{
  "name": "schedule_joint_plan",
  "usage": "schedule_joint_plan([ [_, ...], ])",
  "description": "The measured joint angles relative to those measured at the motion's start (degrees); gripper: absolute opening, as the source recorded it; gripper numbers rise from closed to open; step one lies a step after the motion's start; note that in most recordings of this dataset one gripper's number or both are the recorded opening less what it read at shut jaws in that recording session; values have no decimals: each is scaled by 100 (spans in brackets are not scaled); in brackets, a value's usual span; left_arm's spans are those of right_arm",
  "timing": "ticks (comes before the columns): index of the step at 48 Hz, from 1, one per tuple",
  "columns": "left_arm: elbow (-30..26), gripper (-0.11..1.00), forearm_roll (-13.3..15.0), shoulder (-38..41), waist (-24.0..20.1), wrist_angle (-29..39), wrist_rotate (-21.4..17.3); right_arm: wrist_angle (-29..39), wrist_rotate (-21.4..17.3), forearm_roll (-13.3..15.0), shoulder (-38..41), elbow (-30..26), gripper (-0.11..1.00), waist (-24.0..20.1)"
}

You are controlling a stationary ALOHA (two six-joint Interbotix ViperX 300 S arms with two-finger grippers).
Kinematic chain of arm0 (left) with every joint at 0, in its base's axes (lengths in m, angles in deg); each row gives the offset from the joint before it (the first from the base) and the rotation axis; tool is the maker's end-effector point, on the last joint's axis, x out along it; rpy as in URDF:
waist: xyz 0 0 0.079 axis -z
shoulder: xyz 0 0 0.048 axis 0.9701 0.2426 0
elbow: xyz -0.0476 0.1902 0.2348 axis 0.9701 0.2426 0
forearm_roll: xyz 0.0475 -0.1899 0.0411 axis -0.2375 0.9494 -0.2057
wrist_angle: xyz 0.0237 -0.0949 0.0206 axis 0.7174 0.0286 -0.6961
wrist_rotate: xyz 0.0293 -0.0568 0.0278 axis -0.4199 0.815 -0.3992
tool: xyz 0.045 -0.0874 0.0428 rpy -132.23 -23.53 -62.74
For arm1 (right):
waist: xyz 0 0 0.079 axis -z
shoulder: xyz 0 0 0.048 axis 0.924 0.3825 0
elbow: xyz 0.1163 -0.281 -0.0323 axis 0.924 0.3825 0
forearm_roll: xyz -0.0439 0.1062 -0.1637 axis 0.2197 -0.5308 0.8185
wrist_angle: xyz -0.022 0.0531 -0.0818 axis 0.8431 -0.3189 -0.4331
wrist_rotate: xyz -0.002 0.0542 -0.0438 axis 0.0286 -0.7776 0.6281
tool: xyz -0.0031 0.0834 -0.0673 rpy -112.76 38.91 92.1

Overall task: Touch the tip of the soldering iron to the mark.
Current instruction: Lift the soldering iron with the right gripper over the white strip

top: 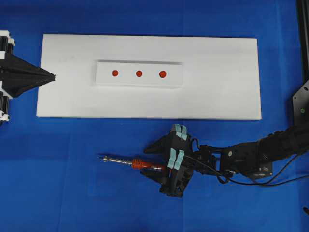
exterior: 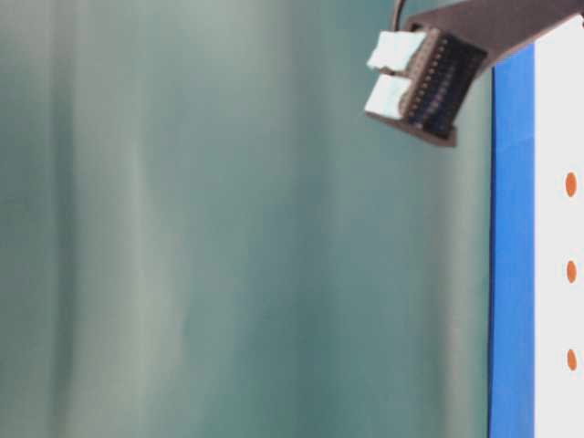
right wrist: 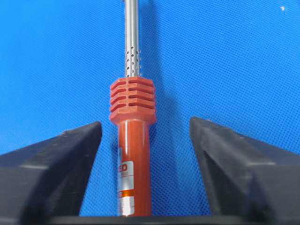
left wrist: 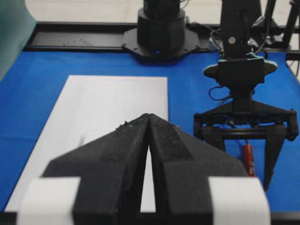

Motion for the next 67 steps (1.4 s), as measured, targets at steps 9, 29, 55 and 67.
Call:
schedule_joint_plan([
  [9,0,0,0,0,0,0,0,53,220,-9,9,-9,6,0],
  [29,9,0,0,0,-9,-9,0,325,369,0,-53,-9,6,79],
  [55,44,0,0,0,-18,0,70,2268,1846,9,-2320,211,6,817],
  [67,44,0,0,0,-18,-35,70,3006,2065,132,-3146,211,6,1107],
])
